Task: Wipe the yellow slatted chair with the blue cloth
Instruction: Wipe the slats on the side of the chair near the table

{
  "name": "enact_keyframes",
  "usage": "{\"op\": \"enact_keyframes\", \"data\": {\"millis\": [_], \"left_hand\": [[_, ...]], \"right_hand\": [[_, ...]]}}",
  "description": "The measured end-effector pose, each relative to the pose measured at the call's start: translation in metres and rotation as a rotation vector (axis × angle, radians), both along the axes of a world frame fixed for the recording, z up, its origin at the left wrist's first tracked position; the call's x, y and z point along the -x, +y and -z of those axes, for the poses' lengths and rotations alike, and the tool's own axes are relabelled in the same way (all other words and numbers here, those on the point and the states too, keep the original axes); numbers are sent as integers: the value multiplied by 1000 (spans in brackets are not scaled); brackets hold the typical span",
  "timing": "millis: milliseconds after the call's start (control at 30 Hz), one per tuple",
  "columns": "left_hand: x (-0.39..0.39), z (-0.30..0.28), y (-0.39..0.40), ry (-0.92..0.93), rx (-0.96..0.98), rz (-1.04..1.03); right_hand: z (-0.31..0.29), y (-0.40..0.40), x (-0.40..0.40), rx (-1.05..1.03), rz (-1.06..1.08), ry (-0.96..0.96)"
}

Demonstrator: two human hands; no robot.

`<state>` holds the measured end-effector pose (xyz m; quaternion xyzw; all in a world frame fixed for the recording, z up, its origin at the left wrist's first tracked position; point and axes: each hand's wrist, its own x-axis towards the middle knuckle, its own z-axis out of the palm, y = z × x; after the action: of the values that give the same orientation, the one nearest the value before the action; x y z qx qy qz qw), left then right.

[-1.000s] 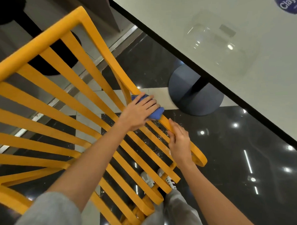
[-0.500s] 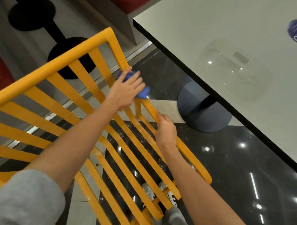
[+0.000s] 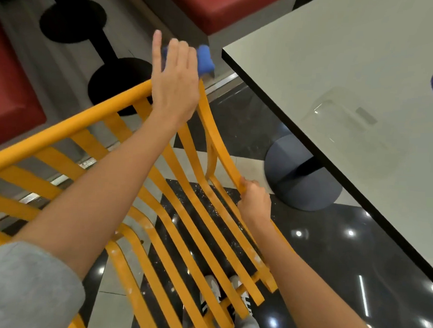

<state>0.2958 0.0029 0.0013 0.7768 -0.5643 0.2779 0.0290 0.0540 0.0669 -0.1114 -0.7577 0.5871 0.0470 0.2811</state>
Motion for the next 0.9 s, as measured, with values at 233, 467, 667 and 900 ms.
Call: {"op": "enact_keyframes", "data": {"millis": [233,467,667,900], "left_hand": [[7,19,16,257,72,-134],[-21,22,50,306,155,-138],[-8,12,44,336,167,-244],[-43,21,127,370,172,-302]], "right_hand": [[-87,-81,-94,242,-169,-553],[-110,-102,-166,382,-477,-654],[-106,-92,-172,424,-429,-590],[-102,-94,-162,599,-517,-449]]}}
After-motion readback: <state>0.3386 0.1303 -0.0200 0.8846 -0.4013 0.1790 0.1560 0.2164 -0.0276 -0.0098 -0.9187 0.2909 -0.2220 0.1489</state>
